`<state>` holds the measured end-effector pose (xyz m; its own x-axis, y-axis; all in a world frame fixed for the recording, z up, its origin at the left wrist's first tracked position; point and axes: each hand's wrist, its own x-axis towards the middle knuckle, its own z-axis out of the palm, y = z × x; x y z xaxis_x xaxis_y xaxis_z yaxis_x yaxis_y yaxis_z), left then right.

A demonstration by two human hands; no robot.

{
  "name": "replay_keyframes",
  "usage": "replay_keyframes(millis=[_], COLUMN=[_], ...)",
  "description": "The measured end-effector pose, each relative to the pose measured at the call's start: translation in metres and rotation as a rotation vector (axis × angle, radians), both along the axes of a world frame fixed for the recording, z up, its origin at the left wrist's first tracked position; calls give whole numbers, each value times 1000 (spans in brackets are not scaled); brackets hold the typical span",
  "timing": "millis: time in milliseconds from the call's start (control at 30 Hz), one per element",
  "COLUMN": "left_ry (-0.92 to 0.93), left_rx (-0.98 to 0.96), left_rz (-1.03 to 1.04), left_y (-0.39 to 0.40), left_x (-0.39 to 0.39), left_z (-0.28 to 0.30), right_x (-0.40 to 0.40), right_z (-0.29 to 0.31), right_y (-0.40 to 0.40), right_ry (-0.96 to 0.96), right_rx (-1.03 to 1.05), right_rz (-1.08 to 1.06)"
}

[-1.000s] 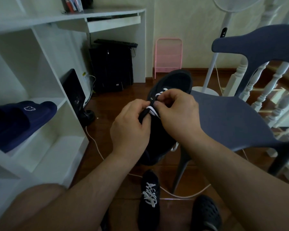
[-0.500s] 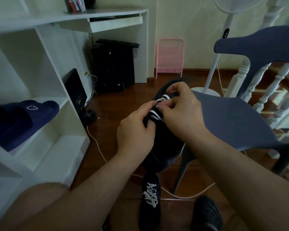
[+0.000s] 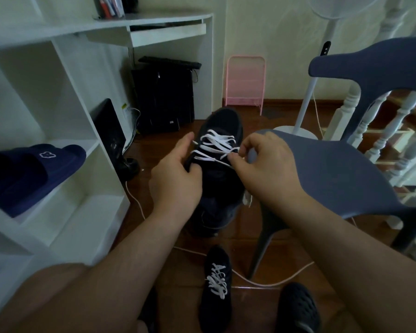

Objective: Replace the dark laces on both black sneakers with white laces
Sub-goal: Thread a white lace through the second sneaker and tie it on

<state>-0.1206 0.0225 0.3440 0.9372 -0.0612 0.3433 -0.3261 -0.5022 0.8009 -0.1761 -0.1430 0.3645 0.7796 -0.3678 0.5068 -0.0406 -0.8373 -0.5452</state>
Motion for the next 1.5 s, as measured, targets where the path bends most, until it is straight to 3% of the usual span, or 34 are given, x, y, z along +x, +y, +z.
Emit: replay_keyframes(millis=[200,367,500,633,800,867,933,1000,1067,1200,1400,1500], left_ry=[-90,19,266,523,512,431,367,342,315,225,277,240], left_rx=[-78,-234,-728,-987,-1391,-1206,-833,-514,-330,-191,-208,54], left_rz=[39,-84,-243,-139,4,59,39,-74,-194,-315,-337,-277], left_y=[7,0,-10,-6,34,40,32,18,10,6,4,21], left_x=[-2,-18,-16,0,42,47,40,30,21,9,10,24], left_z=[8,4,13,24,37,34,26,15,7,-3,0,6], right_x=[-18,-10,-5,-4,-10,-12,-13,-14,-15,-19,-26,-29], right_z=[1,-4,-1,-3,-6,-7,-6,-4,-2,3,6,12], right_y=[9,5,-13,-26,-34,-35,-33,-30,-28,-23,-19,-25], right_ry=[235,85,23,-61,-19,-27,-41,-50,-64,-89,-144,-191], right_rx=[328,299,316,286,166,138,86,58,60,78,107,143], right_rz=[166,22,-52,-124,-134,-122,-97,-77,-62,-52,-60,-91])
